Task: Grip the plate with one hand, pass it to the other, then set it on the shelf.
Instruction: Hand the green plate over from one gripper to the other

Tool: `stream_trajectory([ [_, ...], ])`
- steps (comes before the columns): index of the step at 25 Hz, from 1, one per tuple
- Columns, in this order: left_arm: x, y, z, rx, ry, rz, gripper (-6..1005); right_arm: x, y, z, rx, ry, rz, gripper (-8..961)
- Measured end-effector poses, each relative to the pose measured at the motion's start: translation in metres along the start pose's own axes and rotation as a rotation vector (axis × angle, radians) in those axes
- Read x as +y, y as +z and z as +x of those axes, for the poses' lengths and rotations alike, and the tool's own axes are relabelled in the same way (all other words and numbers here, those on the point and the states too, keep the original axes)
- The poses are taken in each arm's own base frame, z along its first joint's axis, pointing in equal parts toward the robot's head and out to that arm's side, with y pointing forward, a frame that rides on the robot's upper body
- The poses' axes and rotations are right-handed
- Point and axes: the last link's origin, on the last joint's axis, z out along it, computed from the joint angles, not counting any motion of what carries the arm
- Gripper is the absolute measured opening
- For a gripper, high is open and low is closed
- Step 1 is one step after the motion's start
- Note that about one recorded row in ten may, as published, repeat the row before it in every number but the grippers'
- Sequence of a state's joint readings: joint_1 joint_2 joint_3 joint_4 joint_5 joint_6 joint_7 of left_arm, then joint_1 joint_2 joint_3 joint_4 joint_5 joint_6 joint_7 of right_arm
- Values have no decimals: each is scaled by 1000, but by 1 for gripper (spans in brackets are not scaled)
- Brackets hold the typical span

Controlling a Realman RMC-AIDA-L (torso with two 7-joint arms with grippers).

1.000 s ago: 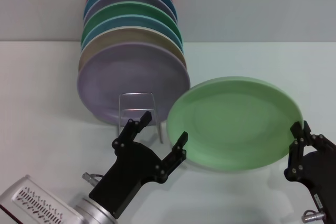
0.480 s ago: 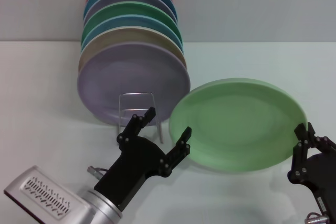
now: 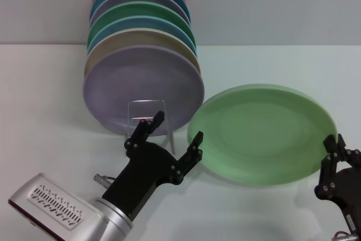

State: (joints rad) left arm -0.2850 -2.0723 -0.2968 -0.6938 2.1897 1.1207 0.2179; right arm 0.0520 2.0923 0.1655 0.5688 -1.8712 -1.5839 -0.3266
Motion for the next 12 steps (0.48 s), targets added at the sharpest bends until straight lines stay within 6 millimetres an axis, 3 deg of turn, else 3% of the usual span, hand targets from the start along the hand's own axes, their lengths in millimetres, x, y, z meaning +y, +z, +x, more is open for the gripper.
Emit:
stream_trajectory([
  [12, -4, 3, -1, -22, -7, 26, 730, 1, 5, -1, -6, -8, -1, 19],
])
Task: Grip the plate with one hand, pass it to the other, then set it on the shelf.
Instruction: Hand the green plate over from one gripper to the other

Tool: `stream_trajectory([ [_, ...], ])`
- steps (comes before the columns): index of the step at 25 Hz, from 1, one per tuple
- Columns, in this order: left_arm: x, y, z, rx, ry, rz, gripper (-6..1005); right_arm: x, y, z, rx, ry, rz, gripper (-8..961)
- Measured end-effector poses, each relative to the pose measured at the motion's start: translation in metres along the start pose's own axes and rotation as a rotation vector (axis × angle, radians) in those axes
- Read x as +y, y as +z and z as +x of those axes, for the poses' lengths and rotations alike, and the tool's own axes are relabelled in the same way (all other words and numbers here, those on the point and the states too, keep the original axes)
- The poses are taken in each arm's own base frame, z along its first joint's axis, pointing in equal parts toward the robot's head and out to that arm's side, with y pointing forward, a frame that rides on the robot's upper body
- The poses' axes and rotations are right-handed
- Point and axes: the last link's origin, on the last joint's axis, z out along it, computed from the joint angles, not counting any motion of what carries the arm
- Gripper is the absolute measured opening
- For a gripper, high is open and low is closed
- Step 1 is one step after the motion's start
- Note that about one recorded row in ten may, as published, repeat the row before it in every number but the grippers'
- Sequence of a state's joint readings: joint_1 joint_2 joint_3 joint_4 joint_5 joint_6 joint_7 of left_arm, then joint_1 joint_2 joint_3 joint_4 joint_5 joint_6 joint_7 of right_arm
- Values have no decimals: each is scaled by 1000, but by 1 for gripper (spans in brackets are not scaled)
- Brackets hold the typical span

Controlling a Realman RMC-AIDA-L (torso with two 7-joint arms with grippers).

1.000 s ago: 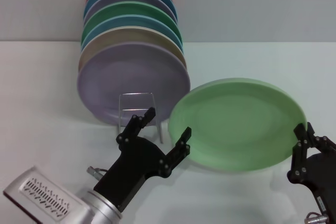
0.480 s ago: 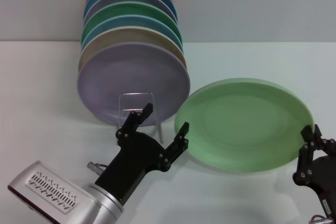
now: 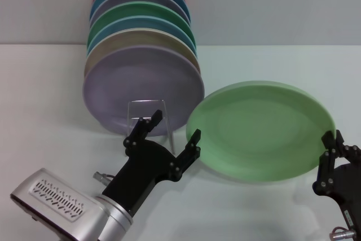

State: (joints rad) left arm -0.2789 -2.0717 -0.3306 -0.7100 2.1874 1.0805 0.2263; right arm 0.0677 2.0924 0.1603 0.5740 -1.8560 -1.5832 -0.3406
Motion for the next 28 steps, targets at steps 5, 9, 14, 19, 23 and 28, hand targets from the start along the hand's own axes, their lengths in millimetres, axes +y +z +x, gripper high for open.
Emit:
stream_trajectory([
  [5, -1, 2, 1, 0, -3, 6, 715, 1, 2, 0, -3, 0, -7, 20],
  [9, 0, 2, 1, 2, -2, 2, 704, 1, 3, 0, -3, 0, -10, 20],
  [14, 1, 2, 2, 5, 4, -2, 689, 1, 4, 0, -2, 0, -12, 19],
  [19, 1, 3, 2, 4, 13, -8, 620, 2, 4, 0, -2, 1, -14, 20],
  [23, 1, 3, 2, 4, 15, -9, 554, 4, 5, 0, -3, 4, -25, 20],
  [28, 2, 4, 2, 4, 16, -12, 494, 5, 5, 0, -4, 8, -30, 20],
])
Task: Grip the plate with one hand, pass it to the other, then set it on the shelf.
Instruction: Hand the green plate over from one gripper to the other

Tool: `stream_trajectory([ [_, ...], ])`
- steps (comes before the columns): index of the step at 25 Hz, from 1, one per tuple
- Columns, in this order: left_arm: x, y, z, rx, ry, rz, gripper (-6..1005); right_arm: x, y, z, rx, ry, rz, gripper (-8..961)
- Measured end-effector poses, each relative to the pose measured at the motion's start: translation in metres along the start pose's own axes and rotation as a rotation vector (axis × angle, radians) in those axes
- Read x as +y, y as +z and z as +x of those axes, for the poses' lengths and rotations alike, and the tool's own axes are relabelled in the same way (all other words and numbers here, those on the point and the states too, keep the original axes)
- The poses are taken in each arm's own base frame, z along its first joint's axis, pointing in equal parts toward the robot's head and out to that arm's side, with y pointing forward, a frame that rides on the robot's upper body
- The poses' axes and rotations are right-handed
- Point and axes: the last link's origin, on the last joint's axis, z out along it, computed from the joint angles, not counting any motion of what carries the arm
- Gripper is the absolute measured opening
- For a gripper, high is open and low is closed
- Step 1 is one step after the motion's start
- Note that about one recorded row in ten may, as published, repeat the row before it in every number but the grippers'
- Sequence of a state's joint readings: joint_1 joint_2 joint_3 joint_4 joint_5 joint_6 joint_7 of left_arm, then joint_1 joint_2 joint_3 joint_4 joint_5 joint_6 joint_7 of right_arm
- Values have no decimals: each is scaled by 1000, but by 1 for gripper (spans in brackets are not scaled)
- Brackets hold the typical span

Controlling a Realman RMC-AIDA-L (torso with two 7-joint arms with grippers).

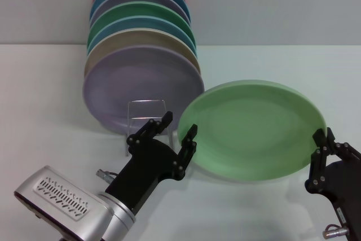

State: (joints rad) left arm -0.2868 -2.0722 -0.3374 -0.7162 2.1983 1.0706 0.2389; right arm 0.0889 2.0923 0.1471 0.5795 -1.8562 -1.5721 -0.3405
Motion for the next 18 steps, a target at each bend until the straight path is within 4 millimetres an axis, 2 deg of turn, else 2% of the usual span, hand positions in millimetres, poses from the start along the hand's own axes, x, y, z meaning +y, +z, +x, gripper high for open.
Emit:
stream_trajectory([
  [8, 1, 0, 1, 3, 20, -4, 452, 0, -1, 0, 1, 4, 2, 19],
  [13, 2, 0, 1, 4, 23, -4, 267, 1, -1, 0, 0, 4, 3, 19],
  [18, 2, 1, 2, 5, 23, -4, 250, 1, 0, -1, -2, 4, 1, 20],
])
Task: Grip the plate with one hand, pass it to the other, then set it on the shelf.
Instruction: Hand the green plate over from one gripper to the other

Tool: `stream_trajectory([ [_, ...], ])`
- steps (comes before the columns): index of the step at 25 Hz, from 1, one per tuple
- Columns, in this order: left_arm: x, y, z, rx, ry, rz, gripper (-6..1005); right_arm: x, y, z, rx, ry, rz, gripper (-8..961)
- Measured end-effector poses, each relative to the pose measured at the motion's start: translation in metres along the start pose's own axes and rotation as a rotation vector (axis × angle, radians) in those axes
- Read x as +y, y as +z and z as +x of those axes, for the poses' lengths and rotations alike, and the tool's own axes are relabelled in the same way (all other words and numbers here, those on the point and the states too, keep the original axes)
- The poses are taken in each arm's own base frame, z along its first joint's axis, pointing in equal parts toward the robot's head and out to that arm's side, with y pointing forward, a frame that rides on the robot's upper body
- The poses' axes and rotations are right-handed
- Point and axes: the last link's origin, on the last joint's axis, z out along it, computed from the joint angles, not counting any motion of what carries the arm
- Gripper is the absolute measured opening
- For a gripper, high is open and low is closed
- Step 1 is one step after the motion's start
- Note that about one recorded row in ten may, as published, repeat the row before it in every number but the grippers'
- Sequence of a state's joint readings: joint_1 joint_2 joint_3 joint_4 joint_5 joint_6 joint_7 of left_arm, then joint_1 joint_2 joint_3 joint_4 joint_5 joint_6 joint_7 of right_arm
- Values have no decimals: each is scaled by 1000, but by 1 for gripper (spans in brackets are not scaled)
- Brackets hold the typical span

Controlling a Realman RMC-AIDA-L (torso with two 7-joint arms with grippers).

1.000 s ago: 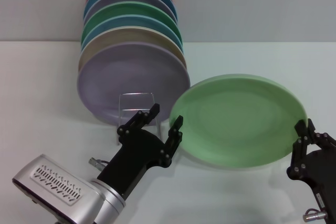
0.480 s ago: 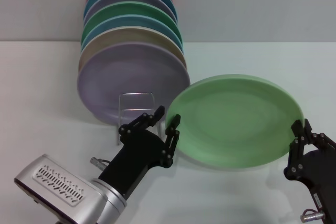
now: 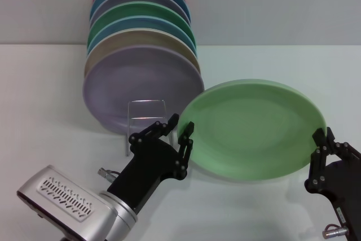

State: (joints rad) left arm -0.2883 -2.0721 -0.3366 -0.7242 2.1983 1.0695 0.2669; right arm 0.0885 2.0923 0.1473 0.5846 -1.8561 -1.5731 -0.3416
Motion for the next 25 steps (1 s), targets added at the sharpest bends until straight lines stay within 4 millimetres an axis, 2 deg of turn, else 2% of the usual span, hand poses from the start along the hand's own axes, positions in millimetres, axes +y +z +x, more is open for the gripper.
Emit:
stream_trajectory([
  [15, 1, 3, 0, -6, 4, -14, 199, -1, -1, 1, 3, -5, -1, 19],
  [20, 1, 3, 0, -6, 4, -15, 147, -1, -1, 1, 3, -5, -2, 19],
  [25, 1, 3, 0, -7, 5, -15, 148, -1, -1, 1, 3, -5, -3, 19],
])
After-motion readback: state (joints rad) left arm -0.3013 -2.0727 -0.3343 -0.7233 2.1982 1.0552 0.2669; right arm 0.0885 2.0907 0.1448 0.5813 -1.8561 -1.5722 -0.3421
